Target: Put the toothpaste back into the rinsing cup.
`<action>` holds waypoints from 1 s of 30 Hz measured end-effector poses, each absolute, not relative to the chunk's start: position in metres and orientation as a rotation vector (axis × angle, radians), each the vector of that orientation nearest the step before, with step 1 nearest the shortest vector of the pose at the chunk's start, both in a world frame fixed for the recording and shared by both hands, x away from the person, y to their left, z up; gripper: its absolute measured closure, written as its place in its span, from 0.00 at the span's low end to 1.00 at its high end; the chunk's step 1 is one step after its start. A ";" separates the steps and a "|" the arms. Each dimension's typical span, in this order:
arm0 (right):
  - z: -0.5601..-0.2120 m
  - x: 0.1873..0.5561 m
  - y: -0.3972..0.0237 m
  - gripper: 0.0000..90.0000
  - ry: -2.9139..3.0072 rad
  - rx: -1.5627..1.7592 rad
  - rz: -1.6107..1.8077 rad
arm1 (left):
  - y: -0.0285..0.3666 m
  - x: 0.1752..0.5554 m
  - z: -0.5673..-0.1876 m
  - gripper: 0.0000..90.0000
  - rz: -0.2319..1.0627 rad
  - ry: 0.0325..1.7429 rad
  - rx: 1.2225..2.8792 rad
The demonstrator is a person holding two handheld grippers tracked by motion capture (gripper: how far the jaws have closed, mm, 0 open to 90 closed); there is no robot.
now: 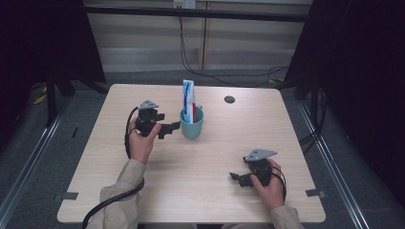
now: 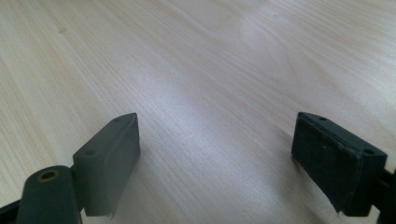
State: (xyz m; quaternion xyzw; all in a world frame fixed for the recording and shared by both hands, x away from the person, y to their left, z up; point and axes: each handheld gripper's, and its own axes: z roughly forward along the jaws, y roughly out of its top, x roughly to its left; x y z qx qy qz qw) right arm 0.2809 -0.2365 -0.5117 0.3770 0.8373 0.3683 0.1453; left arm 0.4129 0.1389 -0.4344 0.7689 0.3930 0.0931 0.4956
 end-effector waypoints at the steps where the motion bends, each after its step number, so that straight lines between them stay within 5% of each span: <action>1: -0.512 0.281 -0.236 0.17 2.412 1.086 1.061 | 0.140 0.412 -0.435 0.19 0.222 0.949 1.870; 30: -0.512 0.281 -0.236 0.17 2.412 1.087 1.060 | 0.150 0.382 -0.479 0.20 0.184 0.901 1.967</action>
